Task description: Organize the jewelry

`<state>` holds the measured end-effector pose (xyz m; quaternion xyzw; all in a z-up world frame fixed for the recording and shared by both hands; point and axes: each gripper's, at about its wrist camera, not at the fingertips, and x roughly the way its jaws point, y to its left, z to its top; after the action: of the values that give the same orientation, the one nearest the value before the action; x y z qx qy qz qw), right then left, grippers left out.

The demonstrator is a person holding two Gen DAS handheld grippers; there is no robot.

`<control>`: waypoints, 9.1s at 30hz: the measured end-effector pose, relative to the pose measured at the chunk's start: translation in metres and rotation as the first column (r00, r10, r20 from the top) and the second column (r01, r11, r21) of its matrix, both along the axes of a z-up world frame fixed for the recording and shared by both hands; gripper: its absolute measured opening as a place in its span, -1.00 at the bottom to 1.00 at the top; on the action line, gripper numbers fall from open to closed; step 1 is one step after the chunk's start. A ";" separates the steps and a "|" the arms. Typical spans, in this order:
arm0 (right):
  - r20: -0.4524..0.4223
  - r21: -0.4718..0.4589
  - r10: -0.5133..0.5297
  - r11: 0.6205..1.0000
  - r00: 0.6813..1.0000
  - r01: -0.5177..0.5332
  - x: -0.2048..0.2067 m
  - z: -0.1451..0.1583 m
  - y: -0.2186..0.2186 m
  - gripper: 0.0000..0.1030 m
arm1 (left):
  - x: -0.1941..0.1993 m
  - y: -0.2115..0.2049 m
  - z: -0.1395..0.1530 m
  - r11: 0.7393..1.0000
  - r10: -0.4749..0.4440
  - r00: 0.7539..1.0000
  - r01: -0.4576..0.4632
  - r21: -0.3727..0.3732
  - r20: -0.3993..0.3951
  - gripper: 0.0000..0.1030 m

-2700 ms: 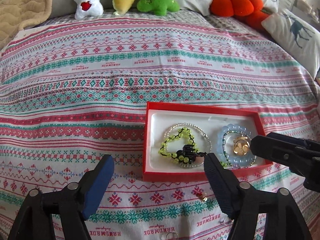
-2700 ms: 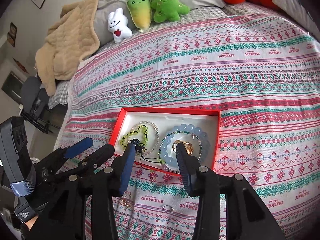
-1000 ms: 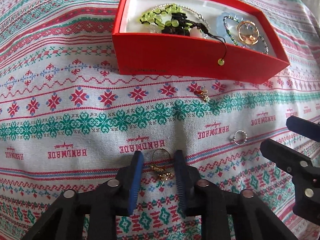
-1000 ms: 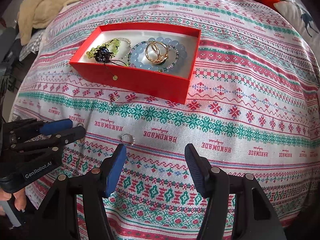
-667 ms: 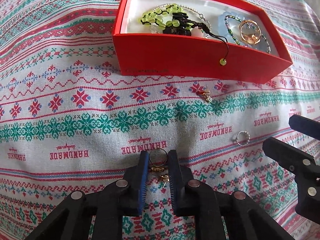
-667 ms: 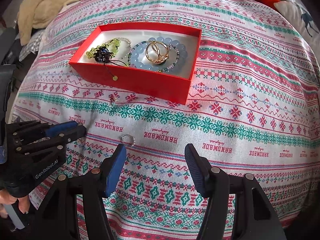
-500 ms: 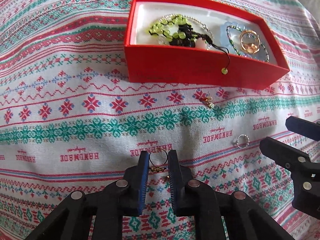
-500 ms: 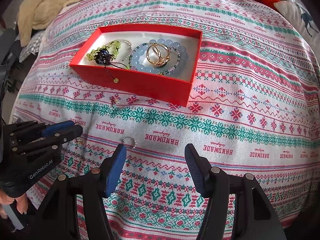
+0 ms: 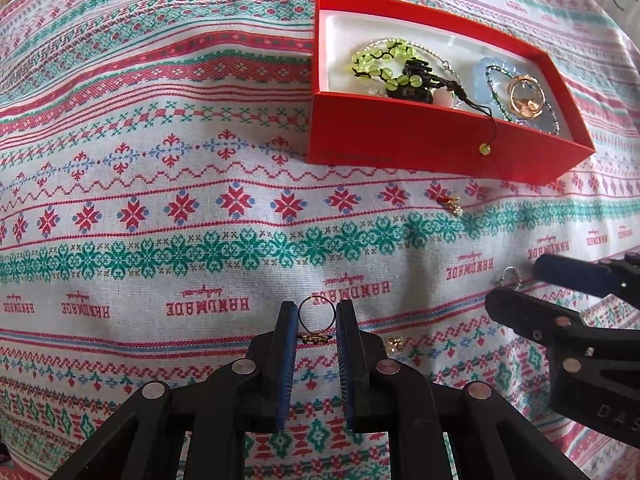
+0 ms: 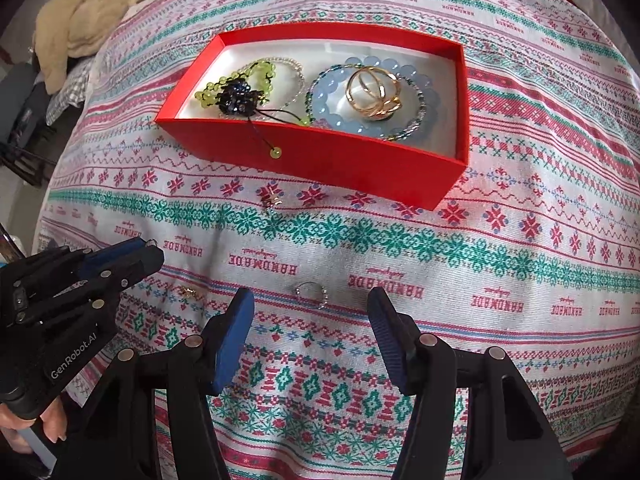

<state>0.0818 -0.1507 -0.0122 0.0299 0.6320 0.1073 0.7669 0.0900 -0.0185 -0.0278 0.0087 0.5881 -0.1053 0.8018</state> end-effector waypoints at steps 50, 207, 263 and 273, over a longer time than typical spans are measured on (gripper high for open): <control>-0.005 -0.075 0.026 0.997 1.000 -0.027 0.005 -0.014 0.004 -0.41 | -0.004 -0.008 -0.003 1.000 0.000 1.000 0.000 0.014 -0.015 -0.74; 0.003 -0.063 -0.039 0.997 0.999 0.039 -0.001 0.010 -0.023 0.25 | -0.001 -0.033 0.005 0.999 -0.009 1.000 0.009 -0.032 -0.014 -0.93; 0.092 0.062 -0.074 0.996 0.993 0.069 0.023 0.032 -0.004 -0.86 | 0.021 0.016 0.039 0.988 0.098 0.995 -0.094 -0.119 0.033 -0.93; 0.136 0.112 -0.101 0.990 0.986 0.086 0.016 0.060 -0.022 -0.86 | 0.027 0.013 0.054 0.974 0.129 0.988 -0.110 -0.200 0.085 -0.93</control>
<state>0.0974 -0.1728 0.0474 0.0925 0.5674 0.1063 0.8113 0.1166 -0.0054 0.0263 -0.1002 0.5345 -0.1131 0.8315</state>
